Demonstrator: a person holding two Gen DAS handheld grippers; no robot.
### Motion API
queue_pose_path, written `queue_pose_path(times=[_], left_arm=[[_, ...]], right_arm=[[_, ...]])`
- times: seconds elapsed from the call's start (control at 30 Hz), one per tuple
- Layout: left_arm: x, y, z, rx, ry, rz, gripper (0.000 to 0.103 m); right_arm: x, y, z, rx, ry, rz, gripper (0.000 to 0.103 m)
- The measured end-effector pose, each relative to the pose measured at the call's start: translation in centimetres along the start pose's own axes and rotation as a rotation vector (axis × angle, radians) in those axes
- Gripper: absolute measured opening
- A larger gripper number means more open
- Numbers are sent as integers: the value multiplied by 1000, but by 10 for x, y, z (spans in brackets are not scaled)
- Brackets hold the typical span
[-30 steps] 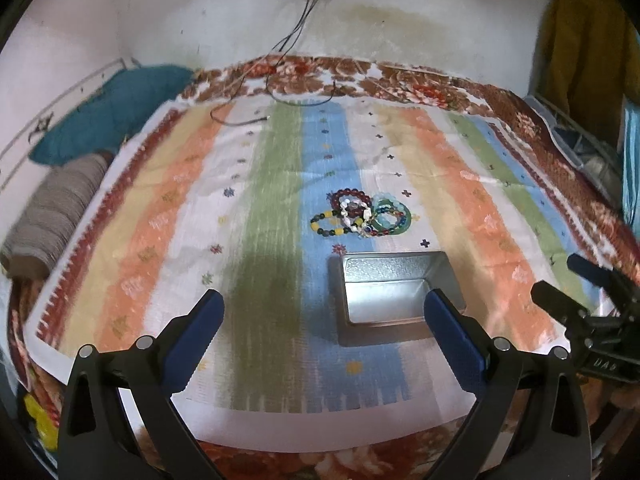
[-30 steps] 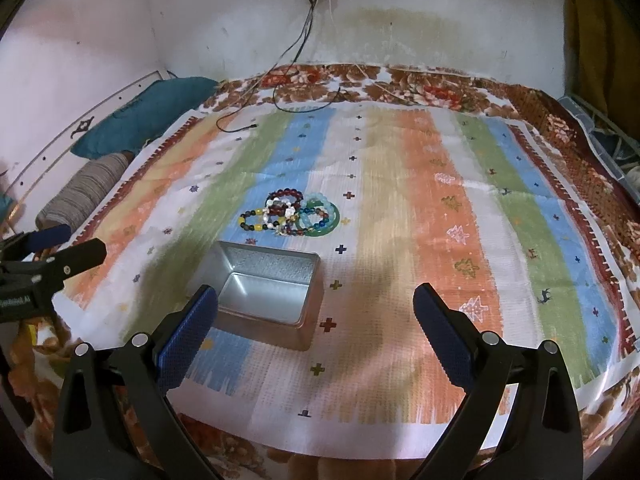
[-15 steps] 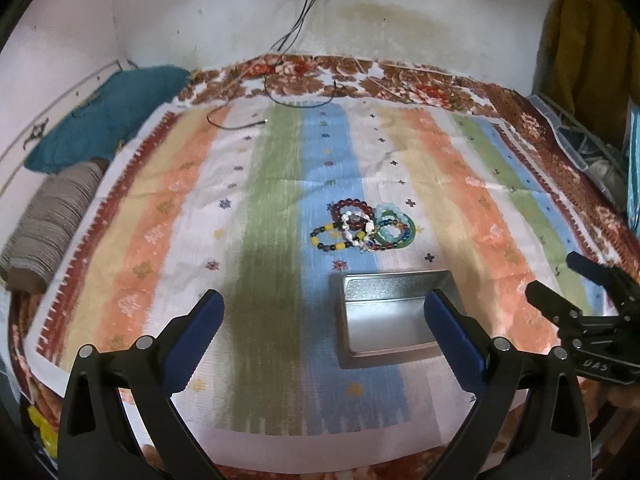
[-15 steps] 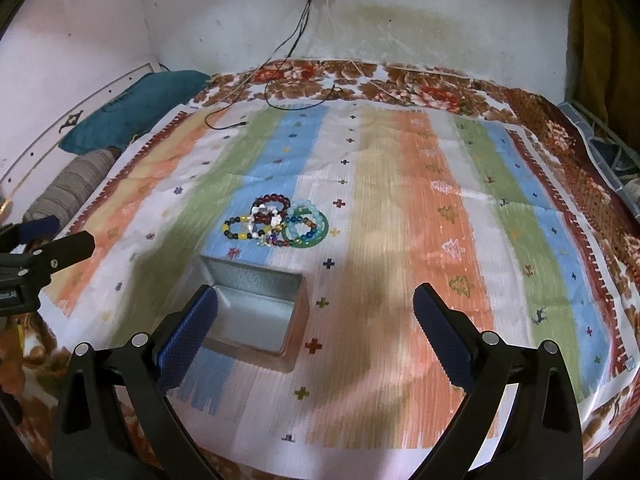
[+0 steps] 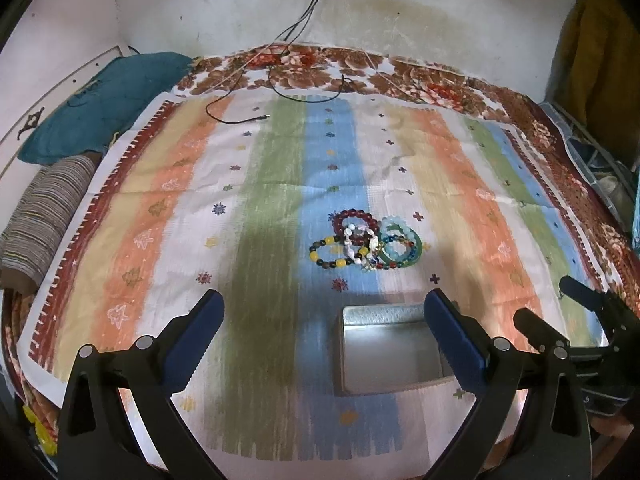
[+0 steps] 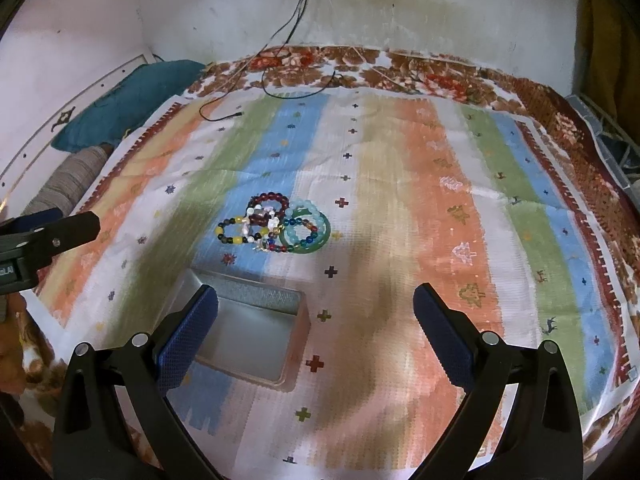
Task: Organize jewelry
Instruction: 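Lower both tools over the tangled bracelets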
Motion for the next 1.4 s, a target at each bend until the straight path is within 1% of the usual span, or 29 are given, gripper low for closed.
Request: queue_pose_path(times=[0.33, 0.57, 0.73, 0.87, 1.33, 1.4], left_arm=[[1, 18, -22, -26, 6, -12, 97], [-3, 26, -47, -71, -10, 7, 97], [-6, 31, -74, -123, -23, 24, 97], [-7, 34, -88, -143, 1, 14, 97], [-9, 39, -135, -215, -45, 40, 97], [-9, 39, -141, -225, -47, 41, 97]], right_arm=[[-1, 13, -20, -37, 3, -9, 99], [-6, 21, -40, -73, 6, -4, 99], [-5, 26, -55, -102, 4, -11, 99], [-6, 27, -66, -125, 13, -13, 99], [-8, 34, -101, -171, -2, 3, 99], [-5, 36, -105, -176, 10, -17, 99]])
Point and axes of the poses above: each gripper's, at about its wrist camera, not at the fingertips, and z roughly against the way its jaws point, x to its right, y to its top, the point moved 2 cm from there along -z, roughly the way its jaws point, and after that the axes turned 10 degrees about -z, right-handed, at the moved point
